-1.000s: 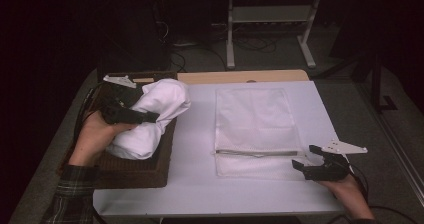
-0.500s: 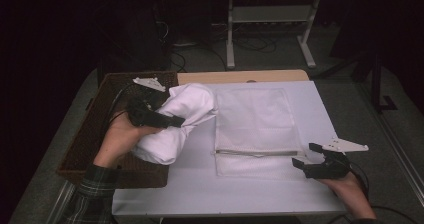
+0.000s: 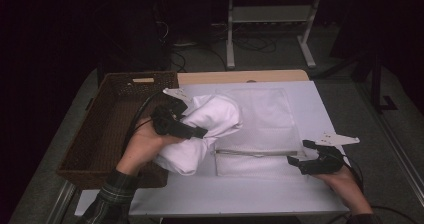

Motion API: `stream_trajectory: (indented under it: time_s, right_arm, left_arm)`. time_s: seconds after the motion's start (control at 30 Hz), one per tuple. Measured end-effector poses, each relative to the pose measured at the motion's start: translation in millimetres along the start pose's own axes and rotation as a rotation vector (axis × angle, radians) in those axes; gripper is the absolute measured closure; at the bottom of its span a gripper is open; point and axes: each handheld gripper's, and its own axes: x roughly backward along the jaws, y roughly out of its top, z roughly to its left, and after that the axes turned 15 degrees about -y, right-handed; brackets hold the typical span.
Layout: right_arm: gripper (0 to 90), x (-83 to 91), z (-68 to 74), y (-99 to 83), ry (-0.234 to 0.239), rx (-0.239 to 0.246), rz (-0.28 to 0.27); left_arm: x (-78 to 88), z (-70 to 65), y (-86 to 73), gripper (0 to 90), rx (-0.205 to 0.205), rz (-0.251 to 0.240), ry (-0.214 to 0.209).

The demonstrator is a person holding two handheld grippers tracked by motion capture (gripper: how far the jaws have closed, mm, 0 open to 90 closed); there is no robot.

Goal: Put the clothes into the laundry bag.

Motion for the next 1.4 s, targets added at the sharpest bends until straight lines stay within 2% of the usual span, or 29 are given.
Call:
stream_trajectory:
  time_s: [0.03, 0.07, 0.2, 0.23, 0.37, 0.43, 0.47, 0.5, 0.6, 0.67, 0.77, 0.8, 0.87, 0.97, 1.03, 1.07, 1.1, 1.17, 1.23, 1.4]
  right_arm:
    - [9.9, -0.7, 0.0, 1.2, 0.002, 0.006, 0.000]
    - [9.9, -0.7, 0.0, 1.2, 0.002, 0.006, 0.000]
    - [13.7, -1.4, -1.5, 7.6, 0.019, 0.019, 0.003]
    - [14.7, -1.4, -1.6, 8.8, 0.023, 0.019, 0.001]
    - [16.8, -3.9, -4.8, 14.0, 0.042, 0.028, 0.000]
    - [16.8, -4.5, -5.4, 14.3, 0.048, 0.030, 0.000]
    - [16.8, -4.5, -5.4, 14.3, 0.048, 0.030, 0.000]
    - [17.0, -6.7, -6.2, 14.5, 0.060, 0.036, 0.005]
    - [17.5, -9.3, -5.5, 15.2, 0.068, 0.046, 0.012]
    - [21.3, -10.6, -5.7, 16.2, 0.084, 0.053, 0.018]
    - [21.4, -11.4, -5.4, 18.7, 0.091, 0.063, 0.022]
    - [21.8, -11.4, -5.4, 18.7, 0.091, 0.063, 0.022]
    - [28.5, -12.8, -7.2, 25.1, 0.101, 0.072, 0.012]
    - [33.7, -13.6, -9.1, 29.1, 0.118, 0.061, 0.007]
    - [33.7, -13.6, -8.8, 30.7, 0.120, 0.067, 0.011]
    - [35.7, -13.6, -8.8, 30.7, 0.120, 0.067, 0.011]
    - [44.9, -13.6, -7.3, 37.0, 0.141, 0.083, -0.004]
    - [47.9, -13.9, -6.1, 39.2, 0.150, 0.084, -0.006]
    - [57.8, -18.4, -3.1, 44.8, 0.191, 0.087, -0.011]
    - [63.4, -24.3, 1.9, 49.5, 0.219, 0.107, -0.007]
  left_arm:
    - [0.0, 0.0, 0.0, 56.4, 0.000, 0.000, 0.000]
    - [-11.2, -3.8, 1.0, 56.4, -0.005, 0.001, -0.019]
    - [-19.5, -7.6, 1.2, 56.4, -0.014, 0.009, -0.022]
    - [-28.4, -9.9, -0.2, 56.4, -0.020, 0.017, -0.033]
    - [-44.5, -13.5, -4.5, 56.4, -0.019, 0.029, -0.052]
    - [-44.5, -13.5, -4.5, 56.4, -0.019, 0.029, -0.052]
    - [-55.6, -16.1, -7.0, 56.4, -0.028, 0.048, -0.061]
    - [-59.6, -17.0, -7.8, 56.3, -0.032, 0.053, -0.061]
    - [-69.9, -19.1, -11.1, 56.3, -0.033, 0.066, -0.070]
    - [-77.1, -19.9, -14.6, 56.3, -0.037, 0.075, -0.084]
    - [-79.1, -20.0, -15.9, 56.3, -0.039, 0.079, -0.084]
    - [-87.2, -19.9, -21.7, 56.3, -0.042, 0.093, -0.094]
    - [-92.1, -19.7, -26.2, 56.2, -0.043, 0.102, -0.100]
    - [-98.4, -20.2, -33.8, 56.2, -0.042, 0.114, -0.107]
    - [-98.4, -20.2, -33.8, 56.2, -0.042, 0.114, -0.107]
    - [-104.9, -19.4, -42.7, 56.2, -0.038, 0.129, -0.108]
    - [-106.9, -18.6, -45.6, 56.1, -0.038, 0.133, -0.107]
    - [-110.0, -17.7, -49.7, 56.1, -0.032, 0.142, -0.108]
    - [-113.5, -16.6, -54.4, 56.1, -0.036, 0.150, -0.109]
    - [-120.9, -16.3, -63.0, 56.1, -0.041, 0.160, -0.119]
